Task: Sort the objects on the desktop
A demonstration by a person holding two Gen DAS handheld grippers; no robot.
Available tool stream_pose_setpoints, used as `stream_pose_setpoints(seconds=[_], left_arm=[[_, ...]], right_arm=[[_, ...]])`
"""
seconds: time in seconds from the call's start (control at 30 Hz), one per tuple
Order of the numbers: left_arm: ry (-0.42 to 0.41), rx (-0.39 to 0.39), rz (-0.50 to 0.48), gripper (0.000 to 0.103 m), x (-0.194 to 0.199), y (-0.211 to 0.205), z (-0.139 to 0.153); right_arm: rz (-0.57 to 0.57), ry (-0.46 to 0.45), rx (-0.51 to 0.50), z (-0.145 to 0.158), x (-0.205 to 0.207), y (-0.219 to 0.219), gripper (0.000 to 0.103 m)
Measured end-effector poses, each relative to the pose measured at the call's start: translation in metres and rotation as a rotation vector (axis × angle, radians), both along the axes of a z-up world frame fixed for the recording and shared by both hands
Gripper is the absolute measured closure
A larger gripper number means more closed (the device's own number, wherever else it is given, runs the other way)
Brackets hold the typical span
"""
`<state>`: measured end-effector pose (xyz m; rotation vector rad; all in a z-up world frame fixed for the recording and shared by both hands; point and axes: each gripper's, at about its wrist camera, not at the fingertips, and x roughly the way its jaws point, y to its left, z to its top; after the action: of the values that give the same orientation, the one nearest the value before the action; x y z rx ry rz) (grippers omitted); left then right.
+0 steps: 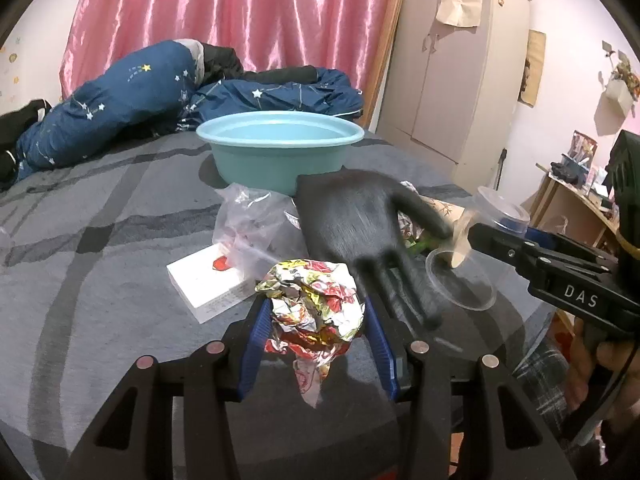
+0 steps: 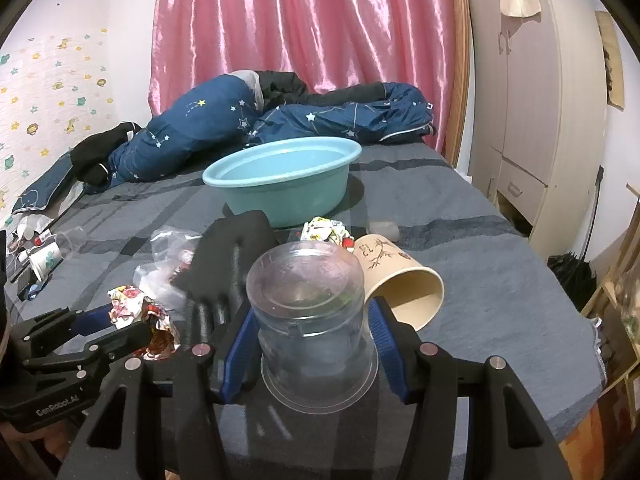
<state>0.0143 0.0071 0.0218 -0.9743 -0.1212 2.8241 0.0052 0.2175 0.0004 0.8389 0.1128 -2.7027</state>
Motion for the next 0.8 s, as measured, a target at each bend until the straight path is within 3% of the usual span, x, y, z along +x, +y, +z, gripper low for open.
stream_pose_setpoints(seconds=[0.8], left_arm=[[0.066,-0.017,0.009,0.051,0.008,-0.005,0.044]], right_arm=[[0.032,0.001,0.069,0.037,0.006,-0.006,0.043]])
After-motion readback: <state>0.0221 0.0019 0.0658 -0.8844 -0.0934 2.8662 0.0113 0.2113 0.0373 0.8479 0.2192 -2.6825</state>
